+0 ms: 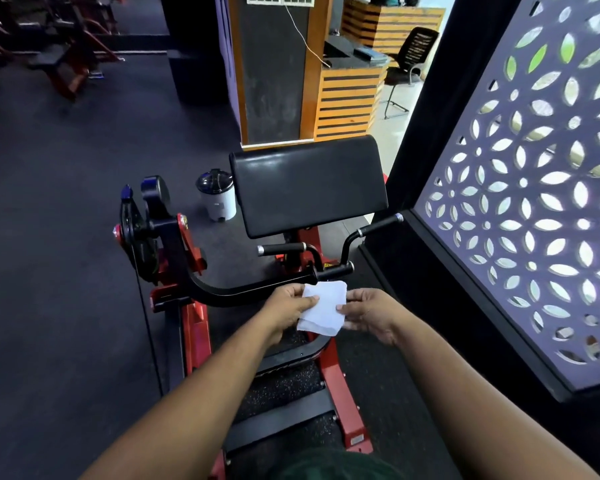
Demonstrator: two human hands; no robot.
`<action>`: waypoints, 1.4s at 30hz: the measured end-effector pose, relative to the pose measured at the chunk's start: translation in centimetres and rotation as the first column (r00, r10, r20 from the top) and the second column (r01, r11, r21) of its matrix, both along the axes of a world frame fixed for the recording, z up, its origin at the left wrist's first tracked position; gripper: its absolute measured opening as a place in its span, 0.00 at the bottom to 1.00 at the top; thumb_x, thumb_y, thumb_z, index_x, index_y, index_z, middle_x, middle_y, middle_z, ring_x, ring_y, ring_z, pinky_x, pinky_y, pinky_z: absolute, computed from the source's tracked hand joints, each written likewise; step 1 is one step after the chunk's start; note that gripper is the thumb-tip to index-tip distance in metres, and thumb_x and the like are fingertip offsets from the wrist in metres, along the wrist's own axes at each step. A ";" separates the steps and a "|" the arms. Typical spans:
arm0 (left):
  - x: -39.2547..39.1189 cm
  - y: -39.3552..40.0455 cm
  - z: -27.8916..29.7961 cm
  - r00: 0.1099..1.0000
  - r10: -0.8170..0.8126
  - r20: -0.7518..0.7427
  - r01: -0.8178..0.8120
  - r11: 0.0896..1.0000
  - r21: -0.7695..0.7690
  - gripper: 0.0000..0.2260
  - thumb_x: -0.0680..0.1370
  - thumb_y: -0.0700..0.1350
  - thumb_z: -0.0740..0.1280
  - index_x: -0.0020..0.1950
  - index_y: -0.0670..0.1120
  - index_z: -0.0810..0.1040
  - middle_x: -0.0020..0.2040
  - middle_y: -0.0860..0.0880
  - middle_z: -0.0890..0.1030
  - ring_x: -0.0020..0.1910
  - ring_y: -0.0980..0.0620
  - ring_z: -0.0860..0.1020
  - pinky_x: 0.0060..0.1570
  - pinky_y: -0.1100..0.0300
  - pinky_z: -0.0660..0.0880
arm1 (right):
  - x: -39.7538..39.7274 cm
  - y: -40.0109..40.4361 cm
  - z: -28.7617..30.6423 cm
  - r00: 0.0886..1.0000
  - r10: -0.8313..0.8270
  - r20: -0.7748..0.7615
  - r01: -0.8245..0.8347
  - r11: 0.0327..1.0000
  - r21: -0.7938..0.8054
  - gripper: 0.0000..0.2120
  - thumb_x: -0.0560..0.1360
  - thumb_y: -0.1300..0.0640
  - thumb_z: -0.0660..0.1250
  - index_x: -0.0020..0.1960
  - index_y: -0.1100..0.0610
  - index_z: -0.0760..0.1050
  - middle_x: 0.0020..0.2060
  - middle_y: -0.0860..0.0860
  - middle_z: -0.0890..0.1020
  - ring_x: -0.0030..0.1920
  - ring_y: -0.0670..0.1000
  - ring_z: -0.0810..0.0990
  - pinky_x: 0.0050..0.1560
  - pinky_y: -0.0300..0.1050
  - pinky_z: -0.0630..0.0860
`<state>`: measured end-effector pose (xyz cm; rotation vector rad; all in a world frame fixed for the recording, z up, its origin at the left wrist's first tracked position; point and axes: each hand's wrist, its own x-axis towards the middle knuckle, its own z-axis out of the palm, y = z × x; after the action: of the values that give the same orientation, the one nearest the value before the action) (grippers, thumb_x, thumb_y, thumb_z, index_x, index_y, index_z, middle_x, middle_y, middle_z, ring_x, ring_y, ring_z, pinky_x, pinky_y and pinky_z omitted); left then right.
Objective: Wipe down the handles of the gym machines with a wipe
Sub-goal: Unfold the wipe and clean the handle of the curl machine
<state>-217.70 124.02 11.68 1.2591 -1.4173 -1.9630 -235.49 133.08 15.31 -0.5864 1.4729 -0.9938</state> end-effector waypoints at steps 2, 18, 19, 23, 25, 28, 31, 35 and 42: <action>0.1 -0.9 1.4 0.998 -0.044 -0.041 0.041 0.997 -0.059 0.14 0.80 0.35 0.69 0.65 0.42 0.79 0.58 0.43 0.85 0.53 0.48 0.84 0.45 0.58 0.82 | 0.0 -0.3 0.9 0.994 -0.036 -0.099 0.025 0.994 -0.105 0.12 0.77 0.71 0.68 0.61 0.66 0.78 0.42 0.56 0.86 0.37 0.50 0.85 0.33 0.41 0.81; -9.3 -8.6 -1.2 0.997 -0.066 -0.025 0.066 0.998 -0.020 0.17 0.78 0.30 0.68 0.63 0.45 0.77 0.49 0.44 0.82 0.48 0.51 0.82 0.43 0.60 0.79 | -9.4 -7.5 -3.1 0.964 -0.159 -0.213 0.076 0.933 -0.351 0.15 0.77 0.72 0.61 0.50 0.59 0.84 0.46 0.51 0.87 0.47 0.49 0.84 0.47 0.43 0.78; -10.4 -9.4 -2.0 0.996 -0.083 0.024 0.084 0.996 -0.041 0.18 0.77 0.29 0.68 0.63 0.45 0.77 0.48 0.45 0.82 0.47 0.52 0.82 0.42 0.62 0.78 | -10.3 -8.1 -4.1 0.980 -0.159 -0.118 0.116 0.944 -0.309 0.15 0.78 0.70 0.60 0.54 0.58 0.83 0.47 0.52 0.87 0.47 0.50 0.83 0.46 0.44 0.78; -14.7 -13.2 -5.4 0.961 -0.203 0.187 0.228 0.965 -0.126 0.18 0.77 0.29 0.68 0.63 0.46 0.76 0.46 0.44 0.82 0.45 0.50 0.80 0.42 0.60 0.77 | -14.2 -10.9 -9.8 0.995 -0.060 -0.084 0.050 0.991 -0.123 0.14 0.82 0.52 0.65 0.67 0.53 0.77 0.46 0.49 0.85 0.48 0.49 0.81 0.50 0.49 0.77; -17.0 -15.3 -7.3 0.941 -0.240 0.239 0.283 0.944 -0.167 0.18 0.77 0.31 0.69 0.61 0.49 0.77 0.46 0.44 0.82 0.43 0.50 0.79 0.43 0.56 0.77 | -15.7 -12.8 -12.5 0.966 0.049 -0.254 -0.080 0.991 -0.110 0.17 0.79 0.53 0.71 0.67 0.54 0.78 0.42 0.47 0.82 0.43 0.45 0.80 0.49 0.45 0.77; -19.8 -18.0 -10.3 0.912 -0.273 0.307 0.348 0.910 -0.224 0.16 0.77 0.36 0.71 0.61 0.52 0.78 0.48 0.51 0.80 0.43 0.55 0.77 0.48 0.58 0.76 | -17.8 -15.5 -15.6 0.879 0.129 -0.460 -0.189 0.978 -0.086 0.08 0.76 0.53 0.75 0.54 0.48 0.83 0.41 0.46 0.84 0.43 0.48 0.82 0.46 0.47 0.77; -21.3 -20.6 -13.5 0.847 -0.226 0.482 0.429 0.825 -0.367 0.12 0.80 0.49 0.70 0.64 0.54 0.79 0.56 0.55 0.81 0.53 0.55 0.79 0.58 0.54 0.76 | -20.5 -17.8 -18.4 0.824 0.074 -0.562 -0.130 0.990 -0.060 0.04 0.76 0.55 0.72 0.44 0.47 0.80 0.39 0.45 0.84 0.40 0.47 0.81 0.43 0.49 0.76; -20.4 -24.8 -17.0 0.547 -0.041 0.836 0.756 0.454 -0.472 0.19 0.82 0.58 0.64 0.71 0.55 0.74 0.69 0.55 0.75 0.70 0.51 0.72 0.66 0.47 0.68 | -24.9 -20.9 -20.2 0.705 -0.057 -0.707 -0.013 0.996 -0.093 0.04 0.78 0.55 0.70 0.46 0.48 0.76 0.35 0.43 0.79 0.37 0.45 0.78 0.38 0.44 0.71; -20.9 -30.0 -20.1 0.186 -0.063 0.981 0.967 0.188 -0.171 0.27 0.83 0.61 0.60 0.80 0.53 0.62 0.79 0.49 0.64 0.77 0.47 0.64 0.73 0.44 0.64 | -30.8 -27.6 -20.9 0.242 -0.235 -0.941 -0.084 0.962 -0.261 0.21 0.75 0.70 0.64 0.66 0.58 0.78 0.63 0.55 0.82 0.64 0.59 0.79 0.64 0.55 0.75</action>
<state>-238.56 94.01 -8.47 1.0721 -3.3771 -0.2089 -266.34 105.45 -5.63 -1.5674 2.5248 -0.8958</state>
